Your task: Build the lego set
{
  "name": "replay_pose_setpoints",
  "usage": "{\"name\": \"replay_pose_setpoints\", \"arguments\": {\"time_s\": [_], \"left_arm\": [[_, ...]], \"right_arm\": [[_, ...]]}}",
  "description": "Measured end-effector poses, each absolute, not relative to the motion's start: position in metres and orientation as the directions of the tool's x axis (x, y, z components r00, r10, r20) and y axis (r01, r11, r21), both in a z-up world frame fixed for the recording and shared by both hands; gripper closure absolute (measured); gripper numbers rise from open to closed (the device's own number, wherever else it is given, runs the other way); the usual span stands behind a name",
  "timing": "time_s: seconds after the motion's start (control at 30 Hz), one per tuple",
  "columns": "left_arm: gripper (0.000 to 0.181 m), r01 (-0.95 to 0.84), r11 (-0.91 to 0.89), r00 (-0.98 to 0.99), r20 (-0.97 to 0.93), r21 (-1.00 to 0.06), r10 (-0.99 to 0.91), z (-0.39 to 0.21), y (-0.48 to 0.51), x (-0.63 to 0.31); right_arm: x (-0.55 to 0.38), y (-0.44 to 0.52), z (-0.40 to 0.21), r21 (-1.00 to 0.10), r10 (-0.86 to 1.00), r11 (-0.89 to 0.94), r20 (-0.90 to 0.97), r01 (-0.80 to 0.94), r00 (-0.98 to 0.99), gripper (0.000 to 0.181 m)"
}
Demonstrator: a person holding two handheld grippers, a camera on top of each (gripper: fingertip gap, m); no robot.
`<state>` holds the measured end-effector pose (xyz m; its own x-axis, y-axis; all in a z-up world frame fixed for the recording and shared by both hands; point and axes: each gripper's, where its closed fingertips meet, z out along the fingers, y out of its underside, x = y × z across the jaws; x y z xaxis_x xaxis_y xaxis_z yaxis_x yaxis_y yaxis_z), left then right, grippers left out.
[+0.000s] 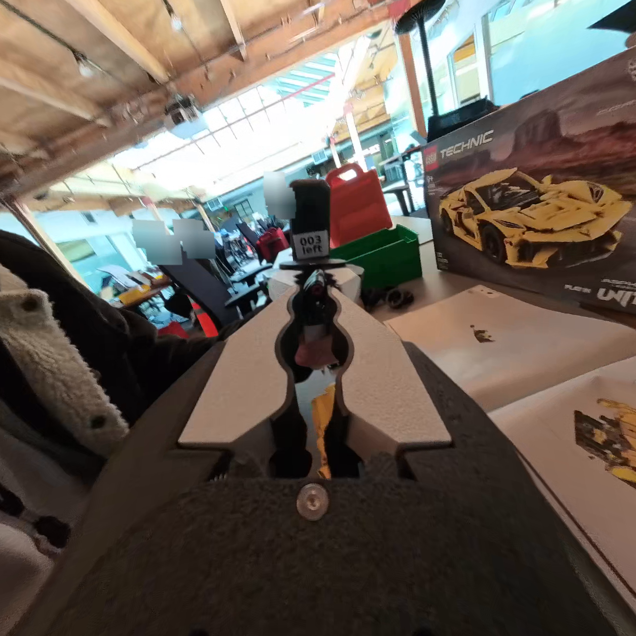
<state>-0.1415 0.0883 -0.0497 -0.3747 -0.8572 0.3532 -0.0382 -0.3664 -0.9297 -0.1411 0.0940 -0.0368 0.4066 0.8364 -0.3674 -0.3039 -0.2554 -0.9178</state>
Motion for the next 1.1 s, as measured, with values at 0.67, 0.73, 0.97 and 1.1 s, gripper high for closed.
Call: {"name": "replay_pose_setpoints", "arguments": {"time_s": [0.67,0.73,0.97,1.1], "left_arm": [[0.165,-0.106,-0.739,-0.509,0.675,-0.665,-0.534,-0.048,0.094,-0.138],[0.165,-0.160,-0.770,-0.539,0.708,-0.618,-0.456,-0.049,0.088,-0.138],[0.165,-0.241,-0.782,-0.578,0.732,-0.575,-0.360,-0.050,0.076,-0.138],[0.166,-0.220,-0.783,-0.591,0.718,-0.582,-0.368,-0.046,0.076,-0.139]], "right_arm": [[-0.137,0.092,-0.041,-0.979,0.696,0.168,0.203,0.118,0.688,0.142],[-0.143,0.092,-0.053,-0.967,0.699,0.138,0.247,0.213,0.671,0.133],[-0.147,0.090,-0.053,-0.930,0.654,0.213,0.363,0.299,0.664,0.156],[-0.149,0.089,-0.051,-0.927,0.649,0.218,0.371,0.305,0.664,0.156]]}}
